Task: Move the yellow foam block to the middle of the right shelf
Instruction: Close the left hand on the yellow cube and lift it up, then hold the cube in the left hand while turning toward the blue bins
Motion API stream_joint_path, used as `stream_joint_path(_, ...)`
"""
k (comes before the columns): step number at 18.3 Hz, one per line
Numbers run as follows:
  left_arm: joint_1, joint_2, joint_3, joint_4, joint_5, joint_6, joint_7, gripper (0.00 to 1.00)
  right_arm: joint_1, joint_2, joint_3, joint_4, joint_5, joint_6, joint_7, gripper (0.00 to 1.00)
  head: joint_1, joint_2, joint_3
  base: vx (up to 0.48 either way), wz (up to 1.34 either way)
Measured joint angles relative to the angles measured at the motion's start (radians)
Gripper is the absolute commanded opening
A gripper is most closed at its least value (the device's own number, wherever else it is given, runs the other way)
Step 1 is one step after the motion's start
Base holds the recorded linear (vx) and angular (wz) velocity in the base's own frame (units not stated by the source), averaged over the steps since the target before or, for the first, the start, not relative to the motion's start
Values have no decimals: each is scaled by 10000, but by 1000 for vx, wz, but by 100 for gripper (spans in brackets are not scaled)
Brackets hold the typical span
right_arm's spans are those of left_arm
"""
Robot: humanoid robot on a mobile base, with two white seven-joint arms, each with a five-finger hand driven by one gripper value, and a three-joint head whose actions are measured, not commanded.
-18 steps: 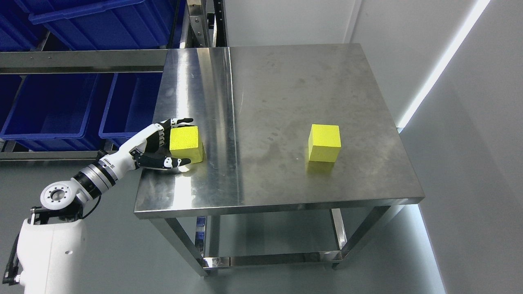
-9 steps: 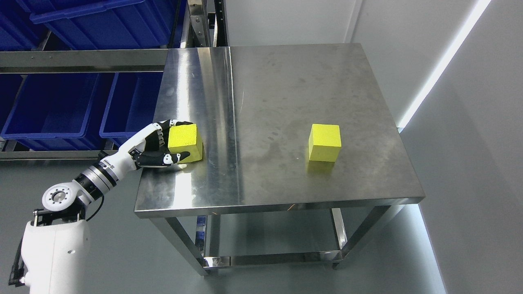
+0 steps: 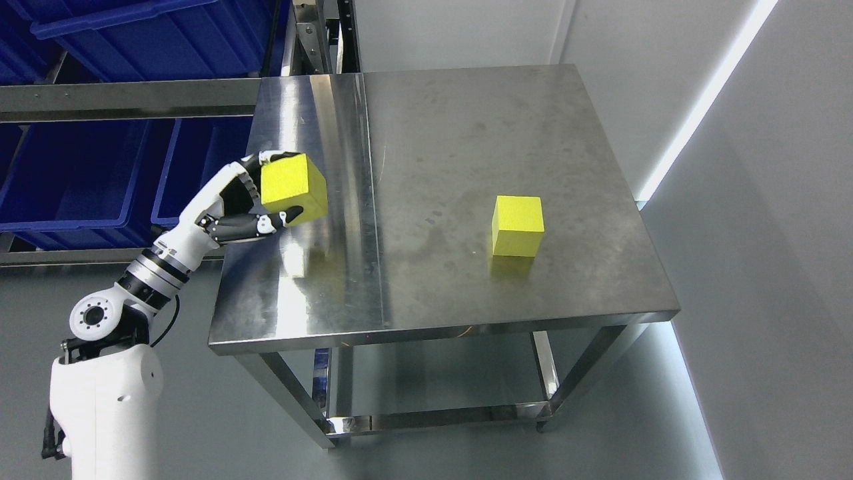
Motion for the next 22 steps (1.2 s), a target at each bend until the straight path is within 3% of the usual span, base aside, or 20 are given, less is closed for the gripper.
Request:
stream_joint_path(3, -175, -226, 349, -278, 420, -617, 21, 11, -2, 0, 0, 0, 0, 5, 32, 100, 0, 0, 0, -54, -68)
stream_joint_path(10, -323, -434, 938, -736, 805, -943, 33, 13, 1, 0, 0, 0, 0, 8, 22, 100, 0, 0, 0, -82, 145)
stream_joint_path(17, -348, -564, 1241, -1119, 893, -923, 74, 34, -2, 0, 0, 0, 0, 10, -17, 100, 0, 0, 0, -39, 680)
stream_joint_path(22, -353, -468, 1344, -1274, 898, -748, 94, 38, -3, 0, 0, 0, 0, 10, -25, 100, 0, 0, 0, 15, 691)
